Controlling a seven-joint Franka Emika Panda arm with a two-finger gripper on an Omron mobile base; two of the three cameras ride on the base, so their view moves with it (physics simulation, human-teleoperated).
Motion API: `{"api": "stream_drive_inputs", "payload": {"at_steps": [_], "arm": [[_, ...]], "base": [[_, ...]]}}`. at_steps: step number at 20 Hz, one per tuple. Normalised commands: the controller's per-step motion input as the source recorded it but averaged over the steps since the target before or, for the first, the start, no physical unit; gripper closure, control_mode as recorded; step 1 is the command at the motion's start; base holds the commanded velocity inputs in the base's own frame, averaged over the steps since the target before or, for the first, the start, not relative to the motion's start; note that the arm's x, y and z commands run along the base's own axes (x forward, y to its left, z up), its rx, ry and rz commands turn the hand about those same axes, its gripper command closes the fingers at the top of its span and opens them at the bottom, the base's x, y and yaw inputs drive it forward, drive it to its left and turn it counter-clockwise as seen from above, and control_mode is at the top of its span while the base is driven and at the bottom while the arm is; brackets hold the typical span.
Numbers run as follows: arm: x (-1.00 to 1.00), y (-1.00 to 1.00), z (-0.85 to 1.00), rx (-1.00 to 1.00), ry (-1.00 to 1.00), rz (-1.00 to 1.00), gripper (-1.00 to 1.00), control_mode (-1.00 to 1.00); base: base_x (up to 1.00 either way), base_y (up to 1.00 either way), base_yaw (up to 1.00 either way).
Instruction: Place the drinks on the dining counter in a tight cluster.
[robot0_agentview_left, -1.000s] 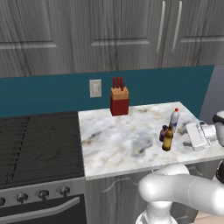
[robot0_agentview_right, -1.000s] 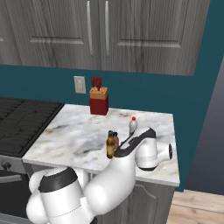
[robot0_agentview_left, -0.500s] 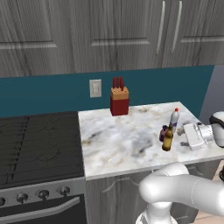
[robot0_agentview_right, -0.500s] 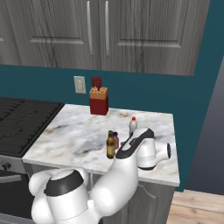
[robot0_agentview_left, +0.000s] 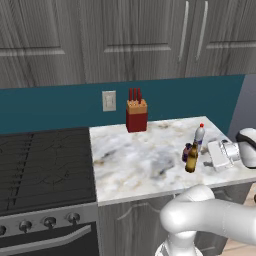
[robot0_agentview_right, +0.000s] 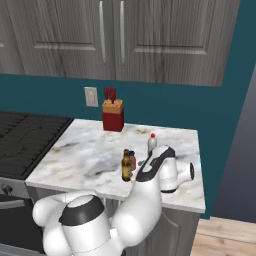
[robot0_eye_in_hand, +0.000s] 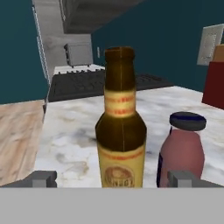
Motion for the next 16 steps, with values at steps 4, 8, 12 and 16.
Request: {"api": "stream_drive_inputs", "payload": {"at_steps": [4,8,12,16], "arm": [[0.06,0.00,-0.06,0.00,0.00,0.00,-1.00,-1.00],[0.00,0.16,-0.05,0.00,0.01,0.00,-1.00,-1.00],[0.01,0.14,-0.04,0.00,0.00,0.00,-1.00,-1.00],[0.01,0.13,-0.04,0.00,0.00,0.00,-1.00,-1.00]], "base": [[0.00,0.00,0.00],[0.00,0.00,0.00],[0.00,0.00,0.00],[0.00,0.00,0.00]]}}
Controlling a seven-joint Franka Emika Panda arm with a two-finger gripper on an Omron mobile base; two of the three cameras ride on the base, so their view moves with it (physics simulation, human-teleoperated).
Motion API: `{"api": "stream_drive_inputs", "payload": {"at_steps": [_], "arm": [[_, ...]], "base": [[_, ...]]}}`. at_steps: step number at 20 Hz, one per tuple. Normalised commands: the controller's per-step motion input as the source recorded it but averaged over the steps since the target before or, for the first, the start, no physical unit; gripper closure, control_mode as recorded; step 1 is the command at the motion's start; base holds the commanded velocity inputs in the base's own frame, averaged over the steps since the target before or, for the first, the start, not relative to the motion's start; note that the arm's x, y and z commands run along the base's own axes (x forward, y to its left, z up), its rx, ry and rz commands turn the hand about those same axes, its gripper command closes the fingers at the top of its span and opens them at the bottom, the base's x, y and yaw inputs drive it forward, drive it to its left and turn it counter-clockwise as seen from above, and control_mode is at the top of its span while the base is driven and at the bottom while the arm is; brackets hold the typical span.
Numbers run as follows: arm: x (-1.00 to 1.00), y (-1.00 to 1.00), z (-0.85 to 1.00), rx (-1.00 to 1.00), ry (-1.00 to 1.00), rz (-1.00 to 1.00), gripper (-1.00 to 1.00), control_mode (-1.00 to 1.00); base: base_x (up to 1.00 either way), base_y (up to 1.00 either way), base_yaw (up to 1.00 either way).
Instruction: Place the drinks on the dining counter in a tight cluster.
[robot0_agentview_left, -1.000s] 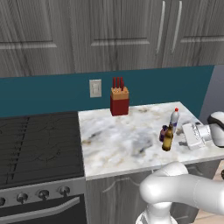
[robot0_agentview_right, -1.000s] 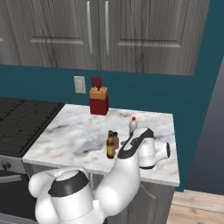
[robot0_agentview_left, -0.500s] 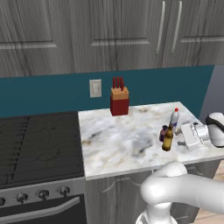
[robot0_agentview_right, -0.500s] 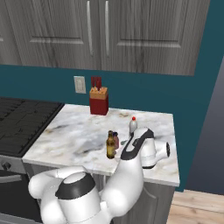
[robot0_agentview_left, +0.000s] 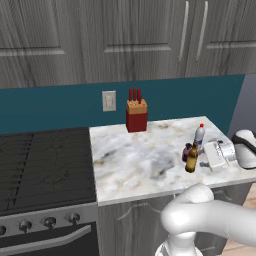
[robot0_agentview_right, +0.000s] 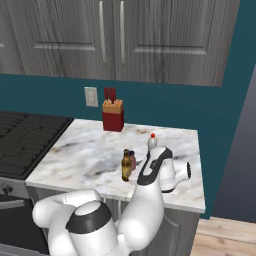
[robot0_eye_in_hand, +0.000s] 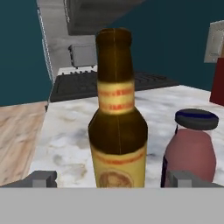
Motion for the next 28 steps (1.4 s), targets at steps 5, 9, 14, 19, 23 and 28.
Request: {"api": "stream_drive_inputs", "payload": {"at_steps": [5,9,14,19,23,28], "arm": [[0.00,0.16,-0.03,0.00,0.00,0.00,-1.00,-1.00],[0.03,0.13,0.00,0.00,0.01,0.00,-1.00,-1.00],[0.12,0.06,0.00,0.00,0.01,0.00,-1.00,-1.00],[0.08,0.05,-0.01,0.00,0.01,0.00,-1.00,-1.00],[0.01,0.02,0.00,0.00,0.00,0.00,-1.00,-1.00],[0.00,0.00,0.00,0.00,0.00,0.00,-1.00,-1.00]], "base": [[0.00,0.00,0.00],[0.00,0.00,0.00],[0.00,0.00,0.00],[0.00,0.00,0.00],[0.00,0.00,0.00],[0.00,0.00,0.00]]}}
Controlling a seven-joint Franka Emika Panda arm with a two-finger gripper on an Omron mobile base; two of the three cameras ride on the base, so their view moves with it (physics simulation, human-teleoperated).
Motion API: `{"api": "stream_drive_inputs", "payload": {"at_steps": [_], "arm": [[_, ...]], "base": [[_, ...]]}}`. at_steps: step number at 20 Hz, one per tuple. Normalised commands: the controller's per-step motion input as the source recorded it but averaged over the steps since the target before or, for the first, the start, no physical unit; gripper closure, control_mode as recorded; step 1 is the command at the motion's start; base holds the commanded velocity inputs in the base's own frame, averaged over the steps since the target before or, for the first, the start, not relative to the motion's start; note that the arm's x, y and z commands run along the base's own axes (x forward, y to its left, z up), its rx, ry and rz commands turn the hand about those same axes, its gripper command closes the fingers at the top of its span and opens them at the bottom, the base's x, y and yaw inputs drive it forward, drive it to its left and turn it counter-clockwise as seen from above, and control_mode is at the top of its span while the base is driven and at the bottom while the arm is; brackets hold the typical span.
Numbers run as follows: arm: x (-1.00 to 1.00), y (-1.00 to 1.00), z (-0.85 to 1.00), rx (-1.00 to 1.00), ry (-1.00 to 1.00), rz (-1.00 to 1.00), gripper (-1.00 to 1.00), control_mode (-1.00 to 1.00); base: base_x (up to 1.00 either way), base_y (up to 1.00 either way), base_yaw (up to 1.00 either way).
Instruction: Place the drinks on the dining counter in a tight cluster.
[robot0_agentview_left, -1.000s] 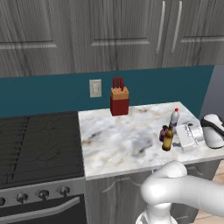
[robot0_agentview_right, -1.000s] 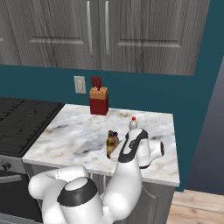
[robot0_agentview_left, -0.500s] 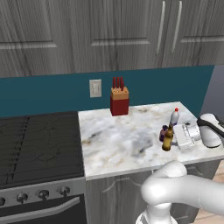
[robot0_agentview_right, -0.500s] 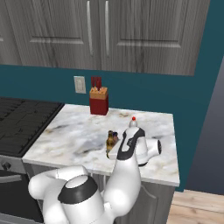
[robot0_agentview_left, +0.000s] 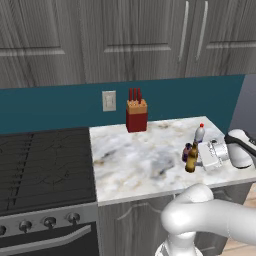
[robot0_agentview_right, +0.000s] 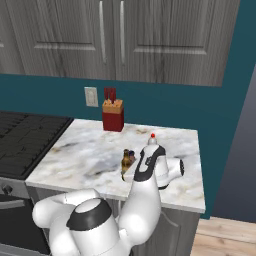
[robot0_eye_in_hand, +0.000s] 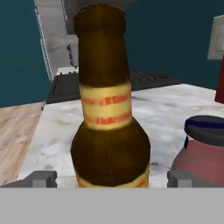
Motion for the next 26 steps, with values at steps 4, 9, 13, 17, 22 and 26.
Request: {"api": "stream_drive_inputs", "payload": {"at_steps": [4,9,13,17,22,26], "arm": [[0.00,0.00,0.00,0.00,0.00,0.00,1.00,-1.00],[0.00,0.00,0.00,0.00,0.00,0.00,1.00,-1.00],[-0.01,0.00,0.03,0.00,0.00,0.00,1.00,-1.00],[-0.43,0.00,0.54,0.00,-0.05,-0.01,1.00,-1.00],[-0.55,0.00,0.77,0.00,-0.05,-0.04,1.00,-1.00],[-0.55,0.14,0.57,-0.04,-0.01,-0.08,1.00,-1.00]], "base": [[0.00,0.00,0.00],[0.00,0.00,0.00],[0.00,0.00,0.00],[0.00,0.00,0.00],[0.00,0.00,0.00],[0.00,0.00,0.00]]}}
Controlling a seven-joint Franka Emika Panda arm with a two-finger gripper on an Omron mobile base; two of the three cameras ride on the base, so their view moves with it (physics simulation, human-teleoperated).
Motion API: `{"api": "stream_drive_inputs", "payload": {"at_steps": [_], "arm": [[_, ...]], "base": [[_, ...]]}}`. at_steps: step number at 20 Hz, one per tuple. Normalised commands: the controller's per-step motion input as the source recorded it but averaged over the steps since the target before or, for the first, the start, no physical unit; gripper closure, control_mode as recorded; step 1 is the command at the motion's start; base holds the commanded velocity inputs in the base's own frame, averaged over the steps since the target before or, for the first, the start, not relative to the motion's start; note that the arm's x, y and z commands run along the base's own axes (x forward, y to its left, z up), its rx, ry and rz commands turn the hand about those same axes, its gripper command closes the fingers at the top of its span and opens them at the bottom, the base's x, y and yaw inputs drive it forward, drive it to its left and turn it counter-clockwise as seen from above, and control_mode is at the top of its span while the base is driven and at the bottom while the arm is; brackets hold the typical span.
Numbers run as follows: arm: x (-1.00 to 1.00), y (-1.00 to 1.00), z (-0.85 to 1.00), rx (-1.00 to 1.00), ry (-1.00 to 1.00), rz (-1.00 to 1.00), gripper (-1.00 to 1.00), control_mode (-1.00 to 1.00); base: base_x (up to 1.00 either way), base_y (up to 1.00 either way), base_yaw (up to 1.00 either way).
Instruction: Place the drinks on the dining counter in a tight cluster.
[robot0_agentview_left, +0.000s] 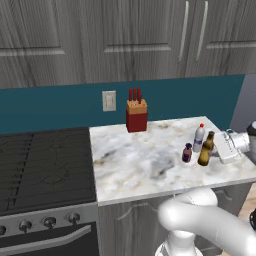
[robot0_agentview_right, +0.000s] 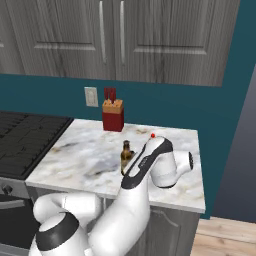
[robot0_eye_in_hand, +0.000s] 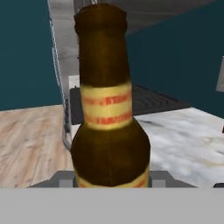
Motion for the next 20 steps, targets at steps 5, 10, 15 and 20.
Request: {"api": "stream_drive_inputs", "payload": {"at_steps": [5,10,15,20], "arm": [[-0.45,0.39,0.44,-0.07,-0.01,-0.12,1.00,-1.00],[-0.28,0.43,0.52,-0.08,0.00,-0.07,1.00,-1.00],[-0.04,0.16,0.58,-0.01,0.00,-0.03,1.00,-1.00],[0.00,0.00,0.02,0.00,0.00,0.00,1.00,-1.00]], "base": [[0.00,0.00,0.00],[0.00,0.00,0.00],[0.00,0.00,0.00],[0.00,0.00,0.00]]}}
